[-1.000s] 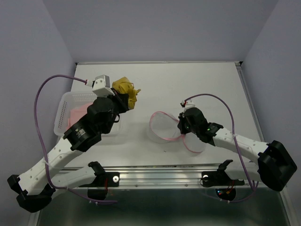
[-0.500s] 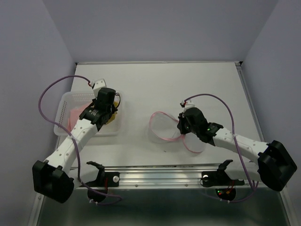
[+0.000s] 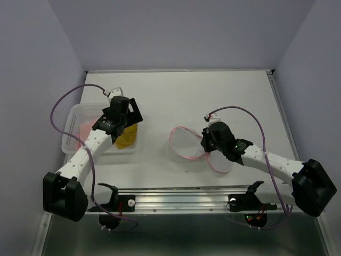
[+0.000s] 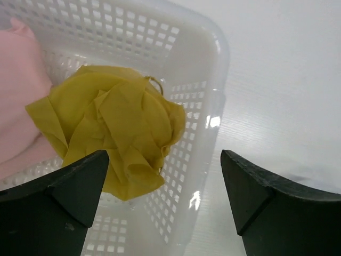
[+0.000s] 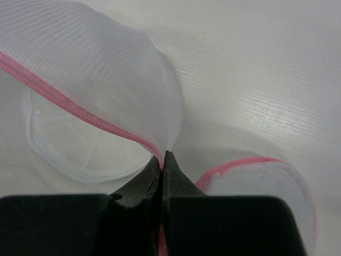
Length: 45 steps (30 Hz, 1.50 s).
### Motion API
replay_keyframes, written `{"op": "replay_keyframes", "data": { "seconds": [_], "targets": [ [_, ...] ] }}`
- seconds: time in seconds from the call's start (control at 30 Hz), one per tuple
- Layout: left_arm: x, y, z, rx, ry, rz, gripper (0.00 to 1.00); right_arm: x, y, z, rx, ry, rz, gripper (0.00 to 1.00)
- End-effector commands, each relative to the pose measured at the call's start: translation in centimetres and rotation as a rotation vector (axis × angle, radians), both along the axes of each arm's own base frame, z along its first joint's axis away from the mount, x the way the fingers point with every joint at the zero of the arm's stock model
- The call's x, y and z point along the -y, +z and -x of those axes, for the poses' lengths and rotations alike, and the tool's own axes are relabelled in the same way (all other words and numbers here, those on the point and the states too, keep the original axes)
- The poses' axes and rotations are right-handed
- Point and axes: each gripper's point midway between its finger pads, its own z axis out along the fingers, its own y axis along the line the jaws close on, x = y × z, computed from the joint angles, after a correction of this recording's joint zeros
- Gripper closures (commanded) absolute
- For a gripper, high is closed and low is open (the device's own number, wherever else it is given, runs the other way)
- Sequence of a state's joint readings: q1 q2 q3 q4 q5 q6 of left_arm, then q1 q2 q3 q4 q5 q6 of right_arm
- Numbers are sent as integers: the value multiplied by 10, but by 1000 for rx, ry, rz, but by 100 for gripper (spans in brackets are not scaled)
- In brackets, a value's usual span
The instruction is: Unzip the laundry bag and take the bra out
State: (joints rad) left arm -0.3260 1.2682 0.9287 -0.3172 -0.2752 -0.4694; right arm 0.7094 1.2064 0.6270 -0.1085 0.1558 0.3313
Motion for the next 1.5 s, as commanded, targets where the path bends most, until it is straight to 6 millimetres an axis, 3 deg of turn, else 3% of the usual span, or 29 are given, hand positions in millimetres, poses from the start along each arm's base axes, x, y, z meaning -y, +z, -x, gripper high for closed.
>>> {"op": "replay_keyframes", "data": {
  "seconds": [0.0,0.13,0.3,0.33,0.47,0.53,0.6,0.63,0.67,0.73,0.8,0.97,1.1,1.47],
  "targets": [
    [15,81,-1,227,-76,119,1,-8,18,-7,34,17,-24,99],
    [47,103,20,257,-244,234,1,-11,22,-9,37,21,-33,94],
    [103,100,48,240,-437,321,1,-16,36,-16,54,7,-54,71],
    [111,99,51,237,-457,333,1,-16,39,-17,54,-3,-58,56],
    [149,88,58,206,-548,354,1,-11,55,-19,66,-58,-81,24],
    [162,85,61,197,-591,364,1,-5,63,-20,78,-99,-85,16],
    [176,82,63,189,-633,391,1,15,73,-20,98,-197,-68,6],
    [178,82,64,192,-638,395,1,25,74,-20,98,-250,-54,5],
    [183,82,64,195,-646,400,1,50,72,-18,93,-342,-9,5],
    [185,80,63,196,-642,394,1,71,68,-13,62,-435,-16,5],
    [192,76,63,185,-657,383,1,99,54,-4,14,-524,-10,1],
    [207,55,64,140,-684,372,1,130,19,17,-120,-635,-26,0],
    [212,37,64,101,-680,345,1,131,10,24,-196,-678,-57,0],
    [207,8,57,61,-635,265,1,124,-49,45,-450,-779,-201,0]
  ]
}}
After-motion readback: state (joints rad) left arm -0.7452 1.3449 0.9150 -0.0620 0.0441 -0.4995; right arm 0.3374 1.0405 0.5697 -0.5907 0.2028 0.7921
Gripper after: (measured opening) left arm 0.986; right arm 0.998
